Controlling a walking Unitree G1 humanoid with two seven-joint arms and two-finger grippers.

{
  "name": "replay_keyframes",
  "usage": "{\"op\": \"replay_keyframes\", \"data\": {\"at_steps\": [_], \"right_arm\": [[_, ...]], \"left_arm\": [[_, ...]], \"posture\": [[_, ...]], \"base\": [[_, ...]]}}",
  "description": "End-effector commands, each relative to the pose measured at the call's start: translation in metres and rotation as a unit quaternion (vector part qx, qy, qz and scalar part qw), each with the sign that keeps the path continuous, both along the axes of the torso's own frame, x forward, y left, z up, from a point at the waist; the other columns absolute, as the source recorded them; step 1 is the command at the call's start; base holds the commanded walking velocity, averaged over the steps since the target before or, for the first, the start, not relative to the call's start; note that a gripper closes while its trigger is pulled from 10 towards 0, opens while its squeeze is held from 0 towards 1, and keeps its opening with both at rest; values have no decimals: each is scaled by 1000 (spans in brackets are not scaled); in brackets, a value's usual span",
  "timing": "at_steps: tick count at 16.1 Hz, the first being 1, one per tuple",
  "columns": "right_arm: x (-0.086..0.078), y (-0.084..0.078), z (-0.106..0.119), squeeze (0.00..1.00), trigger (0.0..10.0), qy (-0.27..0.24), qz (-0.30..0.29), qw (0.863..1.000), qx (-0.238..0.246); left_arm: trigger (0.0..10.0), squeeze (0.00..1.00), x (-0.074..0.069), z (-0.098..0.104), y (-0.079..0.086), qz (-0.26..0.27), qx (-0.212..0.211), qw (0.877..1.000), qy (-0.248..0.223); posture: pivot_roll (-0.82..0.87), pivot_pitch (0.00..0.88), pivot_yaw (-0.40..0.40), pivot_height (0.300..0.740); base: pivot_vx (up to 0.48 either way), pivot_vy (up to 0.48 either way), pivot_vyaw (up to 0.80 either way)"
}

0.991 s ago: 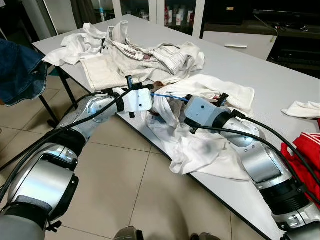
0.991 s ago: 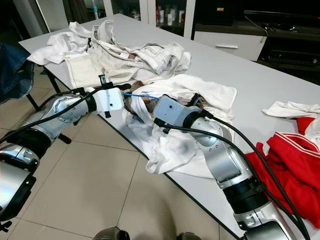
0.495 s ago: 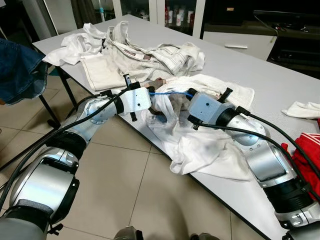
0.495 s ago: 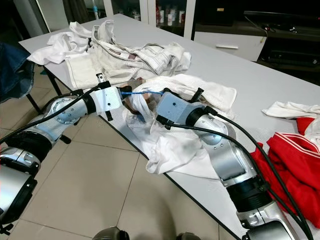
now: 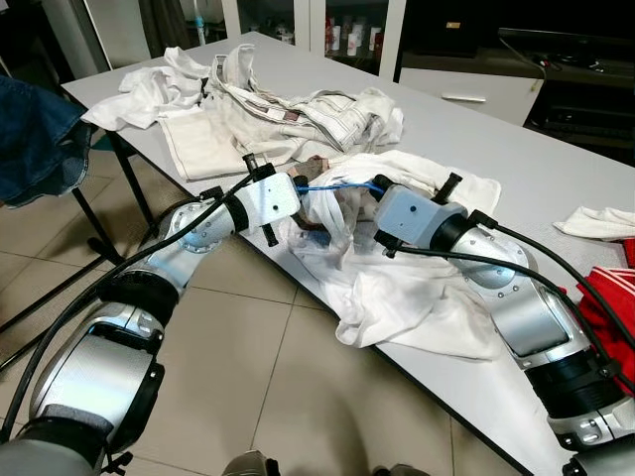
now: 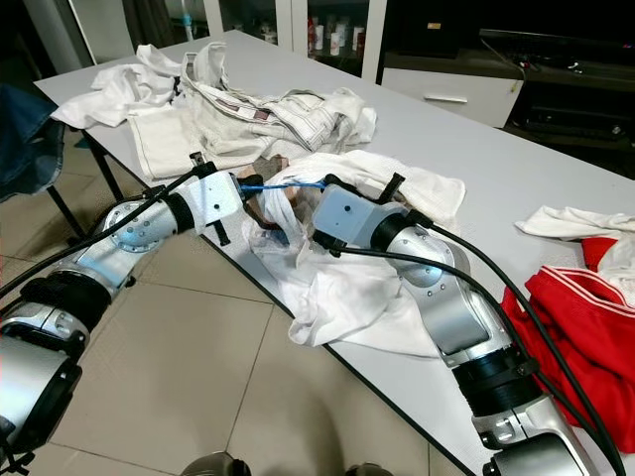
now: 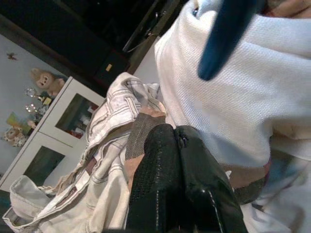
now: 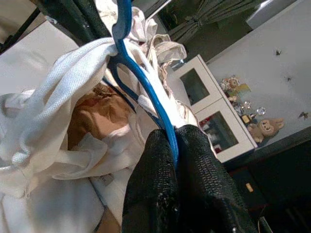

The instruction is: Hang hanger

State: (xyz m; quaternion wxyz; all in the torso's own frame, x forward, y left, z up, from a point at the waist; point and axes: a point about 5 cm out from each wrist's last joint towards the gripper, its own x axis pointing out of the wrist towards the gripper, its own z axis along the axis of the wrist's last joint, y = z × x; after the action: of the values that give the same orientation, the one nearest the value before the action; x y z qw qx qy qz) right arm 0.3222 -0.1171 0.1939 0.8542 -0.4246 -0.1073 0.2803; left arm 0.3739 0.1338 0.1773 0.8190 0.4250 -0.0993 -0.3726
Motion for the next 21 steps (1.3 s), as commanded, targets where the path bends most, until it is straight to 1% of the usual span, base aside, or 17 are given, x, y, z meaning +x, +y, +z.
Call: {"op": "replay_keyframes", "data": {"at_steps": [1,2,3,4,5,6,7,9,12,13,14,15,16,18,19,20,21], "right_arm": [[-5,17,35,0,10000,-74,62,995,35],[-5,16,35,1000,10000,-72,64,995,40],[-4,16,35,1000,10000,-71,64,995,40],[-4,16,34,1000,10000,-77,64,995,28],[-7,18,36,0,10000,-84,84,992,36],[-11,18,44,0,10000,-82,98,989,74],[-11,14,46,0,10000,-79,98,989,82],[-10,7,44,0,10000,-77,94,990,67],[-14,-5,48,0,10000,-91,113,989,26],[-18,-7,45,0,10000,-81,131,988,-11],[-19,-8,42,0,10000,-75,137,987,-29],[-21,-9,33,0,10000,-64,150,984,-73],[-21,-9,27,0,10000,-66,156,979,-116],[-20,-10,21,0,10000,-65,158,973,-155],[-19,-10,20,0,10000,-65,158,971,-165],[-16,-13,19,0,10000,-65,151,968,-187],[-13,-14,18,0,10000,-68,146,967,-198]], "left_arm": [[3725,0,-7,-16,-6,-26,25,999,37],[0,0,-8,-16,-6,-32,20,998,41],[0,0,-8,-15,-6,-32,18,998,42],[0,0,-8,-14,-5,-33,15,998,43],[0,0,-8,-14,-6,-35,14,998,45],[0,0,-9,-14,-7,-37,14,998,46],[0,0,-8,-13,-8,-37,12,998,45],[0,0,-7,-11,-8,-34,9,998,43],[0,0,-7,-10,-7,-36,15,998,43],[0,0,-8,-10,-7,-37,17,998,43],[0,0,-8,-10,-7,-37,18,998,43],[0,0,-8,-10,-8,-39,21,998,42],[0,0,-8,-10,-8,-40,30,998,39],[0,0,-7,-10,-8,-40,36,998,38],[0,0,-7,-10,-8,-40,39,998,37],[0,0,-7,-9,-8,-40,42,998,36],[0,0,-7,-9,-8,-40,44,998,35]], "posture": [[4,0,13,723],[6,0,12,723],[6,0,12,723],[6,0,11,723],[2,0,12,723],[1,0,12,723],[0,0,12,723],[-1,0,14,723],[-3,0,21,723],[-3,0,22,723],[-3,0,22,723],[-5,0,26,723],[-5,0,27,723],[-4,0,27,723],[-4,0,27,723],[-3,0,26,723],[-3,0,25,723]], "base": [[0,0,0],[0,0,0],[0,0,0],[0,0,0],[0,0,0],[0,0,0],[0,0,0],[0,0,0],[0,0,0],[0,0,0],[0,0,0],[0,0,0],[0,0,0],[0,0,0],[0,0,0],[0,0,0],[0,0,0]]}}
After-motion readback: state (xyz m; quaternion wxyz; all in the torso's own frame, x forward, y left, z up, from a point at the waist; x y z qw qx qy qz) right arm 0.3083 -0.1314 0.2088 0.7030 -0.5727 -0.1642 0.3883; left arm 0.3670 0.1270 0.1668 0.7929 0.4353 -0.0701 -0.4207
